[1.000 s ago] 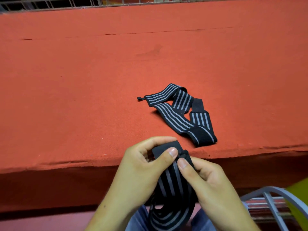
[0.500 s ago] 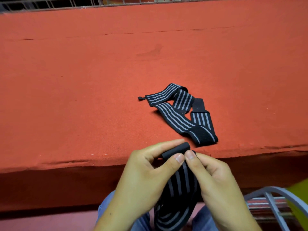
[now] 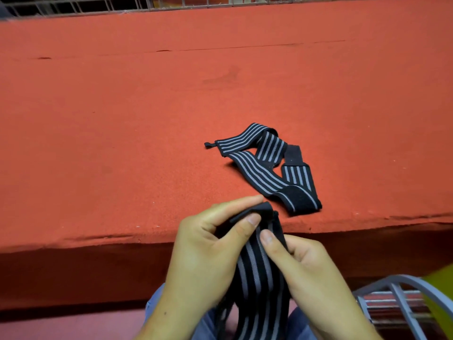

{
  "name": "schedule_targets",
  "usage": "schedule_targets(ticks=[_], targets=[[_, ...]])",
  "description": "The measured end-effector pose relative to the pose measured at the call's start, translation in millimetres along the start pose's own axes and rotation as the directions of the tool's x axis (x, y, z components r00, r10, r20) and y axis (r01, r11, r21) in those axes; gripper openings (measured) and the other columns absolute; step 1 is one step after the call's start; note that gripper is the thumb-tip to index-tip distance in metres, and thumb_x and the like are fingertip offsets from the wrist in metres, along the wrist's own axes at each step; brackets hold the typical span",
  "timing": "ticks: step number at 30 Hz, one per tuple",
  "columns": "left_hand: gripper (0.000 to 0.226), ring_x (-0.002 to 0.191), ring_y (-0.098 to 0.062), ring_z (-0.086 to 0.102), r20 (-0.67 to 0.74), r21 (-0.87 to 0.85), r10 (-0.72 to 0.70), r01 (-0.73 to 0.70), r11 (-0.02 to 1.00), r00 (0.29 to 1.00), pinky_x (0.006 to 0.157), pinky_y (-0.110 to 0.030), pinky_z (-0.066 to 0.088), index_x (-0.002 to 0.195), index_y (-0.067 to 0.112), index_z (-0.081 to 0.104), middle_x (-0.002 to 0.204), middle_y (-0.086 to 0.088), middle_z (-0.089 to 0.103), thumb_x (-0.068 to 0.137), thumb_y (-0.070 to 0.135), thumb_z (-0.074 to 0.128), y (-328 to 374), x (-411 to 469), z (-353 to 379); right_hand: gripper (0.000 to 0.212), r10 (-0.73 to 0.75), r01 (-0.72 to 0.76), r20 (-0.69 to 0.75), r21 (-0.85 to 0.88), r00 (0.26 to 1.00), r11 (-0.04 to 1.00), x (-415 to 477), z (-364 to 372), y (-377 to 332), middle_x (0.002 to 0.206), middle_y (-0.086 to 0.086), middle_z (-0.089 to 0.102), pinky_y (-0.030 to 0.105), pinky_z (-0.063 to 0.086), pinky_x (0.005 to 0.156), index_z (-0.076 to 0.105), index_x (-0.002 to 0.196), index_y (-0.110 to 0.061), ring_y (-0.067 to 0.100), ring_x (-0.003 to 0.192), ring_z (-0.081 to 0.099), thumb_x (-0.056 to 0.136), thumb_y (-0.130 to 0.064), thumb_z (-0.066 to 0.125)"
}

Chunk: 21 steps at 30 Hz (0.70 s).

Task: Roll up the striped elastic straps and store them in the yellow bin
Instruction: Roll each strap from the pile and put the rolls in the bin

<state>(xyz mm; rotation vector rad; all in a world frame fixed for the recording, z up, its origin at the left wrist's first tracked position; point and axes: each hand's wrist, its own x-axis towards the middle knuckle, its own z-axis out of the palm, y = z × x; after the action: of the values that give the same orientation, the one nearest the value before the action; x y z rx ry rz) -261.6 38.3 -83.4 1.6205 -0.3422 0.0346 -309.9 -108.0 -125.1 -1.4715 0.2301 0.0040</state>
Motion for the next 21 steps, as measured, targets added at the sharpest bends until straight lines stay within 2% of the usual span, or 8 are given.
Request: schedule_targets(ticks=[3,4,7,9,14,17,21], targets=[[0.043,0.105,-0.004,0.073,0.044,0.038,0.043,-0.044,0.998,0.998,0.092,-0.017,0.053,0.102,0.037,0.081,0.106,0.015,0.079,0.088,-0.004,0.075,-5.6,-0.3,1.3,0.084,0.055,-0.051,-0.034,0.108,0.998,0.993,0.8,0.5,-1.5,0.105,0.044,0.066,0.048,0.046,0.081,0.073,0.098,0.004,0.031,0.087,0.063,0.07,-0.075,0.079],[0.044,0.108,-0.004,0.072,0.059,0.045,0.059,-0.061,0.997,0.997,0.095,-0.017,0.052,0.103,0.035,0.081,0.108,0.016,0.078,0.087,-0.005,0.074,-7.0,-0.4,1.8,0.078,0.077,-0.07,-0.038,0.156,0.996,0.985,1.1,-0.1,-2.9,0.104,0.042,0.068,0.049,0.047,0.083,0.074,0.098,0.003,0.033,0.091,0.067,0.071,-0.071,0.081],[0.045,0.115,-0.005,0.07,0.101,0.052,0.098,-0.103,0.993,0.99,0.1,-0.019,0.051,0.104,0.031,0.082,0.115,0.018,0.076,0.086,-0.01,0.073,-10.0,-2.1,2.7,0.041,0.11,-0.1,-0.03,0.245,0.993,0.964,1.9,-1.1,-7.1,0.102,0.03,0.077,0.047,0.052,0.09,0.081,0.096,-0.007,0.041,0.105,0.074,0.089,-0.047,0.079],[0.046,0.12,-0.005,0.067,0.13,0.066,0.106,-0.115,0.991,0.986,0.104,-0.023,0.05,0.106,0.031,0.083,0.121,0.019,0.074,0.086,-0.009,0.074,-12.5,-3.2,2.0,0.031,0.124,-0.111,-0.026,0.289,0.992,0.951,1.7,-2.3,-9.4,0.104,0.028,0.078,0.046,0.053,0.092,0.083,0.097,-0.01,0.041,0.107,0.075,0.092,-0.037,0.069],[0.044,0.131,-0.006,0.059,0.195,0.129,0.086,-0.113,0.985,0.977,0.111,-0.027,0.045,0.109,0.039,0.08,0.136,0.026,0.064,0.083,0.005,0.069,-14.6,-5.2,2.4,0.039,0.14,-0.132,0.0,0.331,0.99,0.934,1.6,-6.6,-18.4,0.115,0.019,0.079,0.037,0.063,0.093,0.082,0.111,-0.012,0.03,0.11,0.077,0.11,-0.02,0.044],[0.043,0.135,-0.004,0.055,0.2,0.167,0.081,-0.115,0.979,0.977,0.112,-0.026,0.044,0.107,0.04,0.081,0.14,0.028,0.06,0.082,0.007,0.068,-16.6,-6.4,3.1,0.041,0.131,-0.126,0.009,0.355,0.991,0.926,0.9,-7.9,-23.7,0.117,0.017,0.079,0.03,0.063,0.089,0.082,0.111,-0.012,0.027,0.111,0.077,0.11,-0.016,0.041],[0.044,0.136,-0.005,0.054,0.186,0.203,0.09,-0.127,0.971,0.978,0.112,-0.027,0.044,0.106,0.041,0.081,0.144,0.028,0.056,0.081,0.007,0.068,-19.6,-6.2,2.5,0.04,0.137,-0.131,0.011,0.379,0.99,0.916,1.3,-8.5,-27.1,0.116,0.018,0.079,0.035,0.064,0.089,0.083,0.111,-0.014,0.03,0.109,0.077,0.108,-0.016,0.043]])
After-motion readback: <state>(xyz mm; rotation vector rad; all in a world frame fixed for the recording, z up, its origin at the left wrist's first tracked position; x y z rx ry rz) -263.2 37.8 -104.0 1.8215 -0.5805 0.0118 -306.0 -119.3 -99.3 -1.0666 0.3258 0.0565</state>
